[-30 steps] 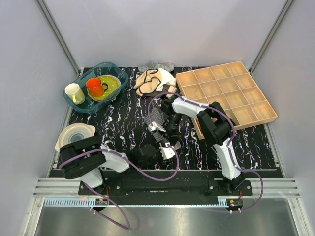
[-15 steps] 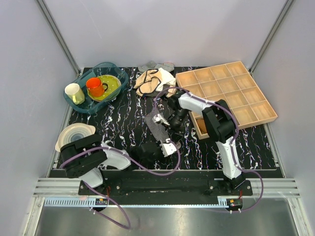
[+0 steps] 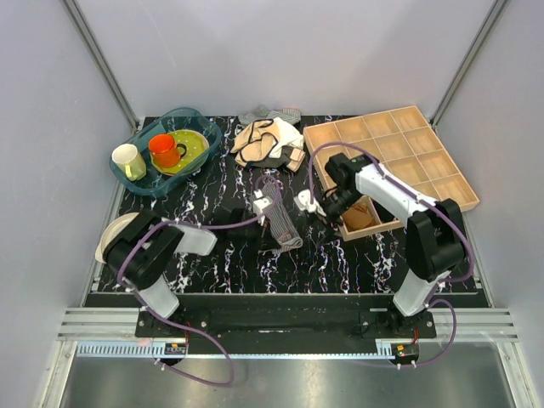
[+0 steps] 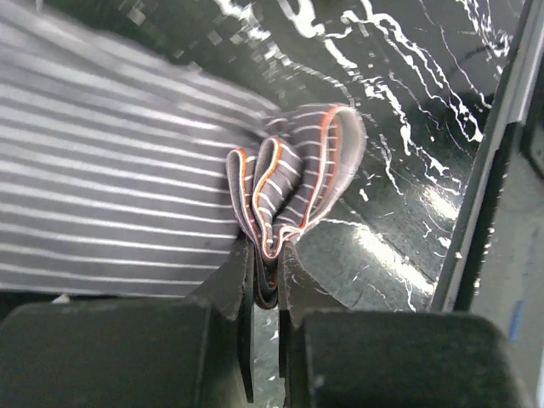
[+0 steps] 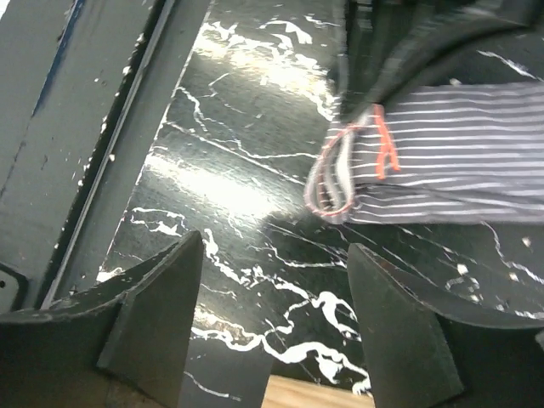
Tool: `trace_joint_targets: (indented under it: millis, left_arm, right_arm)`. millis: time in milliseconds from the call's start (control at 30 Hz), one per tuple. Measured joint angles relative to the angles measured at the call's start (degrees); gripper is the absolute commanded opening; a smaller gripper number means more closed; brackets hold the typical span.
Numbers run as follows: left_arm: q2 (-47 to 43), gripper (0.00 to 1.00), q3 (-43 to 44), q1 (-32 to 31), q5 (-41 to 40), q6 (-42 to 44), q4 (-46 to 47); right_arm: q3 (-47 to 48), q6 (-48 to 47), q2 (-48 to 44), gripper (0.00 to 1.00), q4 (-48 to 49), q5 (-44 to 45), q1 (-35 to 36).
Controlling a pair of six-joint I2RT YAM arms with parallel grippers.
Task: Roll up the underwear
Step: Roll the underwear to the center of the board.
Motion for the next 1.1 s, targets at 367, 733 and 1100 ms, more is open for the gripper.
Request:
trace_joint_targets:
  millis: [367,733,1100]
  left_arm:
    - [14.97,0.00,6.56,10.45,19.58,-17.42,2.91]
    - [16.37,0.04,7.48,12.26,21.86,-19.69,2.34]
    - [13.49,0.37,4.98,12.72,18.45,-22.84,5.27]
  right_arm:
    - [-19.15,-6.38,-4.00,0.60,24.22,5.29,13.73]
    - [-21.90,-5.81,-3.21,0.60,40.52,13.77,15.93]
    - [-23.04,-5.05,0.00,0.37,49.48,19.34,16.41]
